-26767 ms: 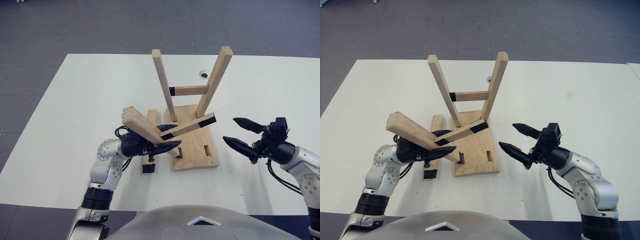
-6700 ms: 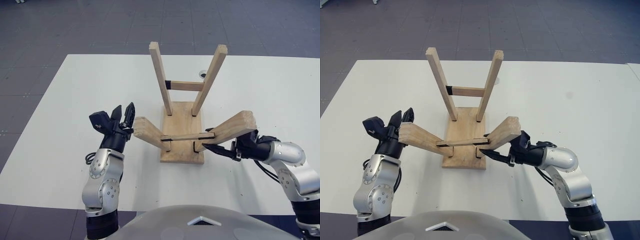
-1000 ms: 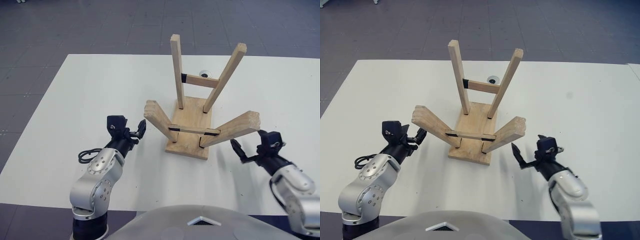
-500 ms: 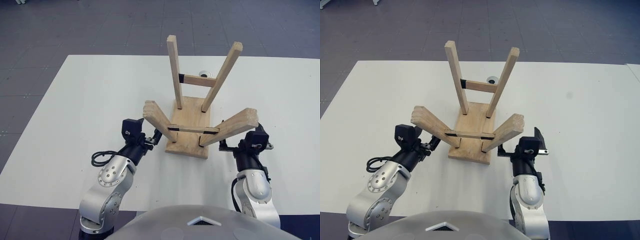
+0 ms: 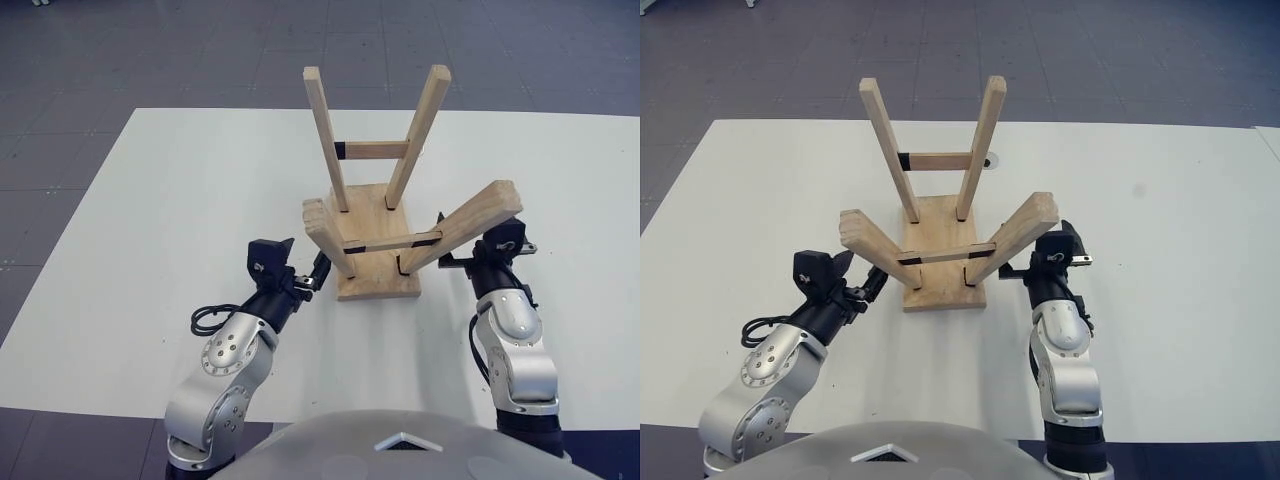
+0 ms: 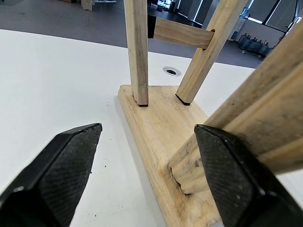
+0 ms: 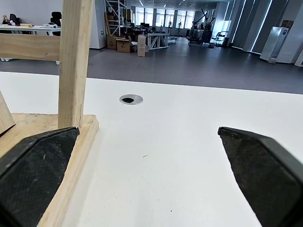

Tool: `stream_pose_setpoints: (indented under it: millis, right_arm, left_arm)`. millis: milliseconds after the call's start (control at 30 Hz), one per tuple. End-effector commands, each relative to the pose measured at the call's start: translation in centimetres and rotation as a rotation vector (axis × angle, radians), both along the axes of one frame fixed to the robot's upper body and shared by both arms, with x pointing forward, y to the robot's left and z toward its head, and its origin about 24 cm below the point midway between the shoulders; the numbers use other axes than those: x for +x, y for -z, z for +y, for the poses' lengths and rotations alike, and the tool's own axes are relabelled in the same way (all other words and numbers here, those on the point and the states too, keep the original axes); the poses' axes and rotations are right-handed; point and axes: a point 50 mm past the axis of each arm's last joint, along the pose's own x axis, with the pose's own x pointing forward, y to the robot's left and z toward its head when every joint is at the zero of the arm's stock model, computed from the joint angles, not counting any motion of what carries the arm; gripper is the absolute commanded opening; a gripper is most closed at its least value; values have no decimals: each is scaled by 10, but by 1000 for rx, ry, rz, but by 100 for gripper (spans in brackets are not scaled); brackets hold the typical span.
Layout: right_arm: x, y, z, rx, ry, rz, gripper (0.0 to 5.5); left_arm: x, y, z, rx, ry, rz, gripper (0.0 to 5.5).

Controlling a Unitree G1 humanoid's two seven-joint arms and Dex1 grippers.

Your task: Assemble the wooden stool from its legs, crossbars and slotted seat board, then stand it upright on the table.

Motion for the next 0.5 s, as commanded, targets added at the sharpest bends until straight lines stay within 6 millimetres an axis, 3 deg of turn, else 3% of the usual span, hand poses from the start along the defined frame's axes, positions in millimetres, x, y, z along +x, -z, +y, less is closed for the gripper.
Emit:
stream_pose_setpoints:
  millis: [33, 333, 400, 500]
  right_arm:
    - [-1, -7, -32, -19, 107, -25, 548]
    - [-25, -31, -92, -40, 286, -87, 548]
    - [-24, -38, -81, 5, 222, -108, 548]
    - [-26, -51, -31, 120, -50, -138, 548]
  left_arm:
    - [6, -6, 11, 29, -60, -42, 367]
    - [23, -29, 88, 160, -482, -181, 367]
    - [21, -36, 84, 149, -511, -205, 367]
    - [16, -36, 38, 91, -302, -171, 367]
